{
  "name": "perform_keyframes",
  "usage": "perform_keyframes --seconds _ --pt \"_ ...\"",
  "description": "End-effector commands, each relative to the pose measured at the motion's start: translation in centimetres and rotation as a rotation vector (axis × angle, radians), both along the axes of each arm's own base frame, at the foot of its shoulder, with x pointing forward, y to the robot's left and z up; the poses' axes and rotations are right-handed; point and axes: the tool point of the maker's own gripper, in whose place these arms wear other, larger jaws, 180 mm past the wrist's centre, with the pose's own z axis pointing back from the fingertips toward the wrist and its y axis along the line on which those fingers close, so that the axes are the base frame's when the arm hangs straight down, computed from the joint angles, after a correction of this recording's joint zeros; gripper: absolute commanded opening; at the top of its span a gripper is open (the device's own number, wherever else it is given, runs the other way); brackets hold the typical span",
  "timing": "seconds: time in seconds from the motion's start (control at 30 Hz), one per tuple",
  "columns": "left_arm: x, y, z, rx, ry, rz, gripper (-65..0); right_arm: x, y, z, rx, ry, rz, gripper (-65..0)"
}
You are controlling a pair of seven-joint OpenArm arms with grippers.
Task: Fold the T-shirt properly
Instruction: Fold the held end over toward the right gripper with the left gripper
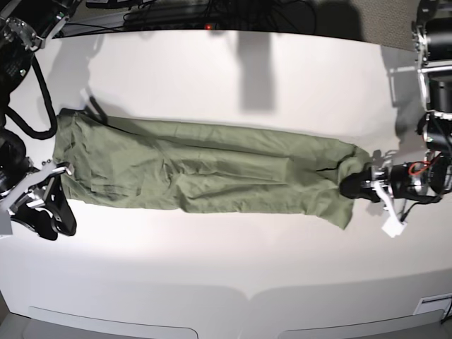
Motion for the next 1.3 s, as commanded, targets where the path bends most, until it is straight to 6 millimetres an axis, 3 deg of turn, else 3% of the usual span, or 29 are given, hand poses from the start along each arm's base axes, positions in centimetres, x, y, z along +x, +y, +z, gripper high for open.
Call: perform_keyframes --seconds 0.0,0.13,0.27,0.4,0.63,0.73,0.93,1.07,1.2,1.27 --pt "1.6 -0.8 2.2 -0.036 -0.069 0.000 -65.0 0.1 0.3 1.5 0.001 -0.054 0.014 -42.3" --pt "2.1 -5.7 2.9 -0.134 -0.083 -0.036 -65.0 0.2 0.8 1.2 0.033 -0.054 0.014 -42.3" --pt "3.2 -10.3 5.0 -0.215 -0.110 -0.088 -65.0 0.2 1.3 0.9 0.063 -0.054 0.014 -42.3" --pt "3.0 -14.6 6.2 -0.289 -0.114 -0.140 -65.0 0.3 1.0 0.5 0.048 -0.044 -0.009 -42.3" --pt "0.9 -19.9 5.3 -0.341 -0.070 -0.187 -65.0 0.3 0.7 0.4 0.037 -0.040 -0.020 -42.3" --pt "0.5 -20.9 5.0 -0.375 -0.066 -0.160 -65.0 0.3 0.7 0.4 0.037 -0.040 -0.020 -42.3" --pt "-0.1 -20.5 2.6 -0.273 -0.050 -0.154 -65.0 0.3 0.7 0.4 0.037 -0.040 -0.020 -42.3" --pt "0.1 -20.6 3.0 -0.293 -0.055 -0.150 -65.0 0.3 0.8 0.4 0.040 -0.042 -0.018 -42.3" --pt "0.4 -21.4 5.1 -0.419 -0.070 -0.128 -43.5 0.3 0.8 0.5 0.040 -0.042 -0.018 -42.3" --pt "0.5 -21.7 6.2 -0.482 -0.074 -0.121 -37.2 0.3 0.8 0.5 0.040 -0.042 -0.018 -42.3"
